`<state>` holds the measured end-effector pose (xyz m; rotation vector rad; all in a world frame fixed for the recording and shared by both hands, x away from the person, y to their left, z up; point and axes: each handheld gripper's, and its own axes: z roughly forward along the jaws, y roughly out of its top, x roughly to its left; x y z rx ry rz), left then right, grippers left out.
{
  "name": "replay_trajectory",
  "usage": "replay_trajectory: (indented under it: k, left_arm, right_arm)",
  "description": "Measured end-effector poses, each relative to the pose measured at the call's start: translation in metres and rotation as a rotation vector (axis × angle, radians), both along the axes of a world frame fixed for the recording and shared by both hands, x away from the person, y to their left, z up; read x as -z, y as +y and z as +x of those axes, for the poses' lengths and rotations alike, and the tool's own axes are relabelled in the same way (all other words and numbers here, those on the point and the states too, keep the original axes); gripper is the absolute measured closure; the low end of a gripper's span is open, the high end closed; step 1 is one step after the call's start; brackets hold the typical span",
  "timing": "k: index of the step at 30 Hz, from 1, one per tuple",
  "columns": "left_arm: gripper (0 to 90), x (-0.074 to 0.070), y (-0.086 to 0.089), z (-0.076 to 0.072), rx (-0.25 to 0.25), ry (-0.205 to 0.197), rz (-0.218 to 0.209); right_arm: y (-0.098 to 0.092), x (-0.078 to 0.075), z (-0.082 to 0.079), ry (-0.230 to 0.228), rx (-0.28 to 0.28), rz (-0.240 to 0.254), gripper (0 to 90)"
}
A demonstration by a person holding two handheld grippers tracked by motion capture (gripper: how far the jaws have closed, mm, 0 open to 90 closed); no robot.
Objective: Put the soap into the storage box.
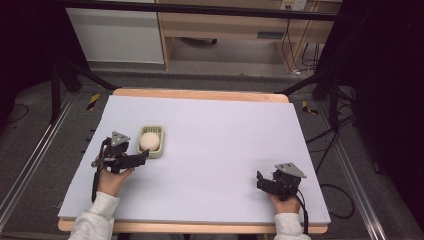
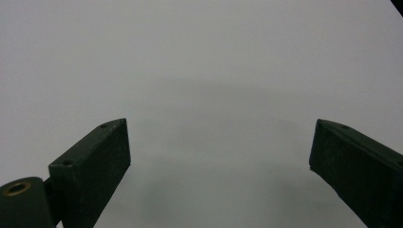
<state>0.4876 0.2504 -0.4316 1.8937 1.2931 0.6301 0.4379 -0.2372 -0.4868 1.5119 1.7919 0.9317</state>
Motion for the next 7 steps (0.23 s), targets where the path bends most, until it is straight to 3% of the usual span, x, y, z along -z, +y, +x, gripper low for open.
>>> replay_trajectory:
  k: [7]
  left_arm:
    - [18.2, 0.010, 0.009, -0.015, 0.007, -0.001, 0.031]
  right_arm:
    - [0.000, 0.000, 0.000, 0.000, -0.003, 0.009, 6.8]
